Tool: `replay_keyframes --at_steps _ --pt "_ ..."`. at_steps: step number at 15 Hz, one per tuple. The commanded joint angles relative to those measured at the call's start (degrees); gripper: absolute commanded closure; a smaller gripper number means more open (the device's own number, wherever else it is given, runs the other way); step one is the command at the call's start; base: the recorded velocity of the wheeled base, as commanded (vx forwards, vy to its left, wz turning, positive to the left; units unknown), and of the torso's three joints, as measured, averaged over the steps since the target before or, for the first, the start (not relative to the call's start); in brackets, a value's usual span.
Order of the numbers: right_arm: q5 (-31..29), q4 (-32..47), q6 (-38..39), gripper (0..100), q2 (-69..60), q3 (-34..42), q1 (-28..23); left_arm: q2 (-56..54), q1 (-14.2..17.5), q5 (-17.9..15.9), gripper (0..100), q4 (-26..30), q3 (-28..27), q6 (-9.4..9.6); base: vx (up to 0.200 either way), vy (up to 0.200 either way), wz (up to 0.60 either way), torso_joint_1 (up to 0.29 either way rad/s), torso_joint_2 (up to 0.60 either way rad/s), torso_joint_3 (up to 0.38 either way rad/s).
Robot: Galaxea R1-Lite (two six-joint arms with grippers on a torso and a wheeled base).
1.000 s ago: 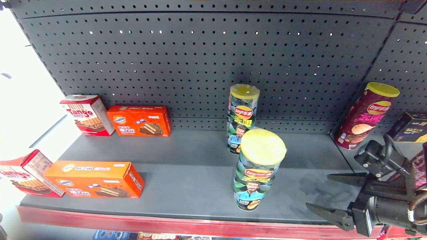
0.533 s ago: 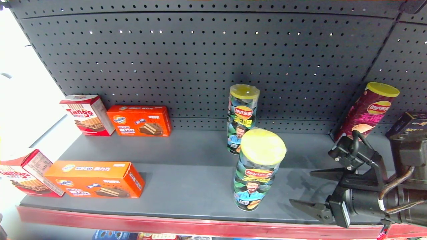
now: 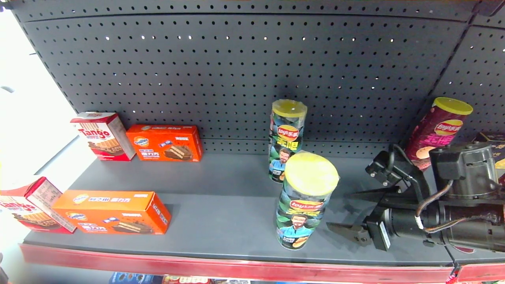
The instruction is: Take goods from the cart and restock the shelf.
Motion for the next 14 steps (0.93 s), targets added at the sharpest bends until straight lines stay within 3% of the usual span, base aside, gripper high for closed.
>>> replay_keyframes --at_steps 1,14 --pt "0.0 0.0 0.1 0 1.5 -0.6 0.2 0.1 0.0 0.0 0 0.0 0.0 -0.07 0.000 0.000 0.00 0.000 0.00 0.000" --pt "0.2 0.0 2.4 0 3.1 -1.3 0.3 0.1 0.0 0.0 0 0.0 0.0 0.01 0.000 0.000 0.00 0.000 0.00 0.000"
